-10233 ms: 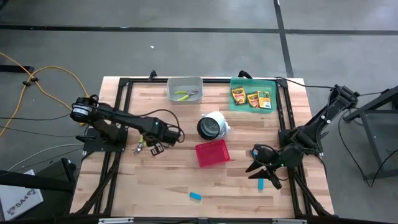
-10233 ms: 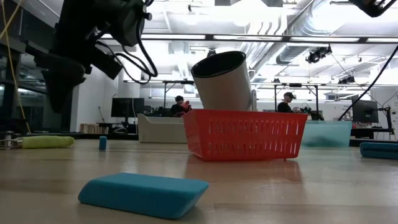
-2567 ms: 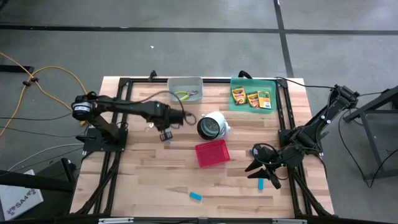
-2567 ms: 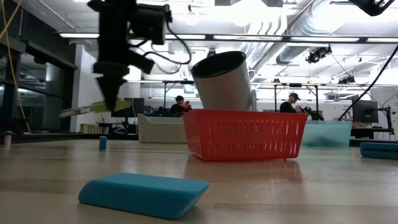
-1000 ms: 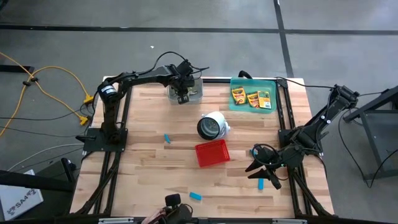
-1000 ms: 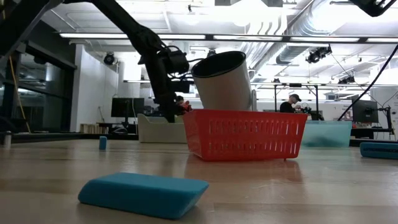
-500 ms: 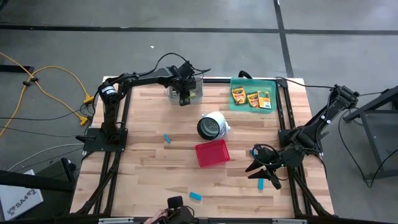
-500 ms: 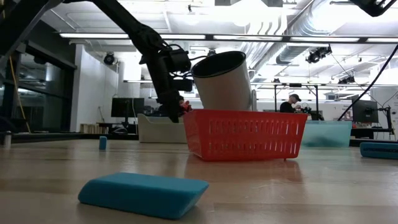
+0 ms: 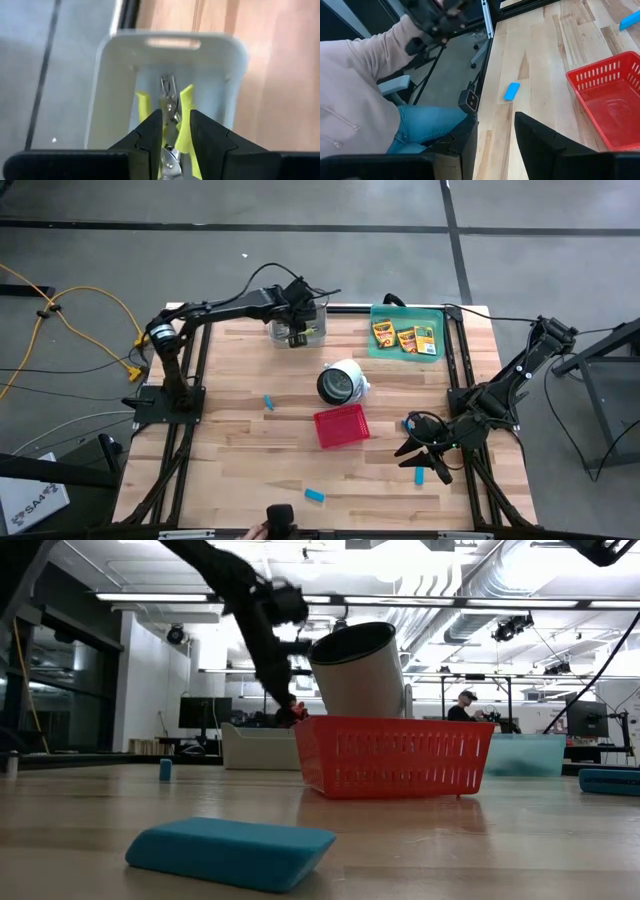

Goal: Pick & Place School Supplies
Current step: Put the blue eraser into the red bin

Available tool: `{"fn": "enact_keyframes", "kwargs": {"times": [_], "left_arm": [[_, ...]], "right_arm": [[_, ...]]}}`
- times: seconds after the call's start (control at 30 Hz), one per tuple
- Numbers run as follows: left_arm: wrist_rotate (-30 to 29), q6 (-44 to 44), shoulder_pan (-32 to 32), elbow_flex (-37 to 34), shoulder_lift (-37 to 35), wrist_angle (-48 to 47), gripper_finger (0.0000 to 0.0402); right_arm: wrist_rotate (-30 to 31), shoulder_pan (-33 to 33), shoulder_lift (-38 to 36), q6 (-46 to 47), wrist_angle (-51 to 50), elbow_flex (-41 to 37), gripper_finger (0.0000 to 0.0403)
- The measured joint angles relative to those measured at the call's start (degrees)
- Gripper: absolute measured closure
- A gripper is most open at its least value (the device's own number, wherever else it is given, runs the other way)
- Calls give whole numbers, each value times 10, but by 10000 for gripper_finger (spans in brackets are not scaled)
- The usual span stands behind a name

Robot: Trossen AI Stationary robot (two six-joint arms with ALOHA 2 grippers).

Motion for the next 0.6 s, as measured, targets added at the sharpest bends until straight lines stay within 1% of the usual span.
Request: {"fn": "enact_keyframes", "kwargs": {"times": [0.17,0.33,0.47,0.6], "left_arm": [[-2,-67,-40,0,-59,-20,309],[-2,-132,-93,0,-112,-90,309],[-3,-176,-151,0,-139,-158,309],[-4,-224,-223,0,-146,-207,309]], "right_arm": [[0,0,0,0,-5,0,280],[0,0,0,6,-23,0,280],[0,0,0,23,-51,0,280],[0,-6,6,25,-58,0,280]]}}
